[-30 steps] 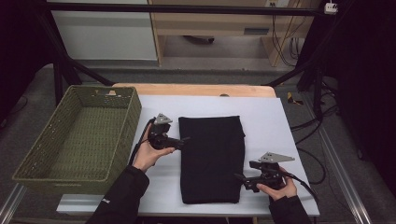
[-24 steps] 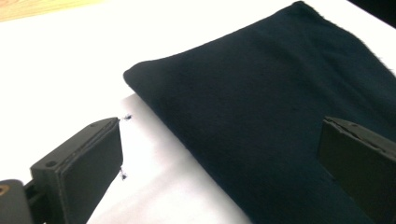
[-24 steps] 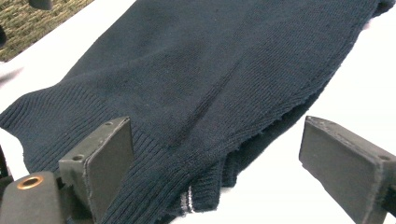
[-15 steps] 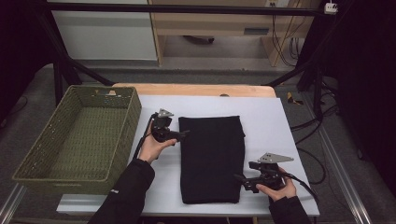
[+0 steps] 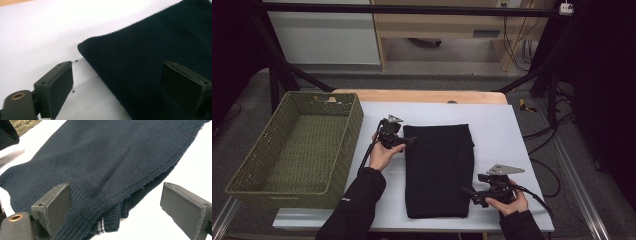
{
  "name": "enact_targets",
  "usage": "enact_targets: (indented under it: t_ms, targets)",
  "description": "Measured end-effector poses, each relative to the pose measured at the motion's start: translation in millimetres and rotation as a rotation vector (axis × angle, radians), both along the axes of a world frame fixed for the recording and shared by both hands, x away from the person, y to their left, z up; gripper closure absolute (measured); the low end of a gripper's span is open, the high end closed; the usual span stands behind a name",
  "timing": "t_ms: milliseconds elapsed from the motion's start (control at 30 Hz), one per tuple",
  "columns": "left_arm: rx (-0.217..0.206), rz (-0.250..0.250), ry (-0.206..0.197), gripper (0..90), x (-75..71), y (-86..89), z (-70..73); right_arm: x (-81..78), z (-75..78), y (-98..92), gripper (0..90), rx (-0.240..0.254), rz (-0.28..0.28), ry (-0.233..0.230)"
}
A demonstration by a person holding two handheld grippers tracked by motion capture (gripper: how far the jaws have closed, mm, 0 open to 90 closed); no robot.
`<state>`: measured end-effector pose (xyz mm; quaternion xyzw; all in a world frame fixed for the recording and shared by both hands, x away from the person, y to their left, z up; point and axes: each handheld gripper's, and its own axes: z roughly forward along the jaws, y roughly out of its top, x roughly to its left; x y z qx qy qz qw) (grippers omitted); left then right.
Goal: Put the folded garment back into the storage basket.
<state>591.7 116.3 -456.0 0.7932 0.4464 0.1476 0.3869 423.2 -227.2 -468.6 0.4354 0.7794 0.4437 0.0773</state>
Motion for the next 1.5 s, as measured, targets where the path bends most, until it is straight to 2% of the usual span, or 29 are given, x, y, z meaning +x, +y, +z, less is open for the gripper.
enact_targets:
  t_ms: [133, 300, 400, 567, 633, 833, 1033, 1133, 1267, 1433, 1500]
  targets:
    - [-0.003, 0.015, -0.009, 15.4, 3.5, -1.6, -5.1, 0.0, -0.2, 0.5, 9.8, 0.002, -0.001, 0.004]
    - [-0.042, 0.049, 0.012, 25.1, 11.1, -0.1, -13.5, 0.2, -0.5, 1.1, 9.6, 0.008, -0.004, 0.007]
    - [-0.051, 0.055, 0.022, 29.2, 13.0, -1.4, -16.7, 0.0, -0.8, 1.3, 9.1, 0.006, -0.004, 0.008]
    - [-0.045, 0.052, 0.041, 34.7, 14.6, -2.9, -21.5, -0.3, -1.4, 2.4, 7.0, 0.011, -0.007, 0.006]
    - [-0.043, 0.051, 0.037, 37.4, 14.5, -4.5, -22.6, -0.3, -2.1, 2.9, 6.1, 0.008, 0.001, 0.007]
    - [-0.037, 0.053, 0.031, 48.5, 12.7, -9.6, -22.8, 1.1, -4.2, 5.3, 5.6, 0.011, -0.005, 0.027]
    - [-0.037, 0.052, 0.045, 60.5, 11.6, -13.1, -21.6, -0.2, -6.4, 9.4, 6.4, 0.000, 0.003, 0.036]
    - [-0.007, 0.040, 0.039, 64.5, 10.6, -17.5, -19.5, -0.7, -7.0, 10.7, 6.6, 0.008, 0.004, 0.043]
    - [0.008, 0.032, 0.033, 69.6, 9.1, -20.3, -18.7, -1.6, -8.3, 13.9, 8.4, -0.025, 0.009, 0.044]
    - [-0.011, 0.030, 0.046, 71.8, 10.2, -18.7, -19.3, -2.5, -13.1, 19.2, 9.5, -0.046, 0.004, 0.080]
    - [-0.013, 0.028, 0.046, 72.1, 10.3, -18.3, -19.5, -3.3, -14.0, 20.3, 9.6, -0.053, -0.005, 0.071]
